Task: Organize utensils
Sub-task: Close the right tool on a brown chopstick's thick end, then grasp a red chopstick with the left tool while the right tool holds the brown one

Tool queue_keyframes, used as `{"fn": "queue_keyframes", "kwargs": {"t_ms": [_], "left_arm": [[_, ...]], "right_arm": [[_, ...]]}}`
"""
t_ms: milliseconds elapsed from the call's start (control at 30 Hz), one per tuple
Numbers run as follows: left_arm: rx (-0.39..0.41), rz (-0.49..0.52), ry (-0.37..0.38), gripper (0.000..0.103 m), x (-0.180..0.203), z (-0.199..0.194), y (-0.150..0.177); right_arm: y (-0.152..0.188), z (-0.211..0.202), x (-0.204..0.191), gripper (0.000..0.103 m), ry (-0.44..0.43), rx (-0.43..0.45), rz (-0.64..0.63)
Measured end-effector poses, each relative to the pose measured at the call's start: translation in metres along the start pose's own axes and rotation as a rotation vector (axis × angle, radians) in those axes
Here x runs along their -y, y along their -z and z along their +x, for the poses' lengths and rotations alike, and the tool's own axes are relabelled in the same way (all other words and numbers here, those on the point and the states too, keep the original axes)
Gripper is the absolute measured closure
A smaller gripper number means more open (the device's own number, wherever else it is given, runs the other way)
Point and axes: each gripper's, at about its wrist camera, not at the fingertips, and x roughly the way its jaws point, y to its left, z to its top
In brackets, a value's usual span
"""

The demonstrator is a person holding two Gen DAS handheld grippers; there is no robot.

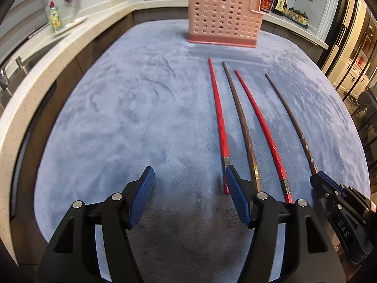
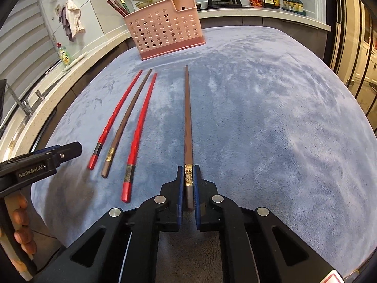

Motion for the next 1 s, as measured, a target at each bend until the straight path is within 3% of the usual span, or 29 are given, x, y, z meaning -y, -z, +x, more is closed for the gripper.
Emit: {"fn": "queue_keyframes", "kwargs": {"t_ms": [233, 567, 900, 1000], "left_arm": [[-0.035, -0.003, 0.029, 0.044, 0.008, 0.016, 0.000], [-0.031, 0.021, 0.000, 0.046, 0.015, 0.028, -0.005], [-0.023, 0.017, -0.003, 0.092, 0.006, 0.025, -0.005], [-0.025, 0.014, 0.007, 0.093, 0.004, 0.024, -0.005]], "right_arm": [[0.003, -0.001, 0.000, 0.096, -0.002, 0.002, 0.001], [0.004, -0.001, 0.000, 0.096, -0.001, 0.005, -0.002], [0.003, -0.001, -0.001, 0.096, 0.002, 0.005, -0.008], [0.003, -0.001, -0.001, 0.096, 0.001, 0.003, -0.010]]}}
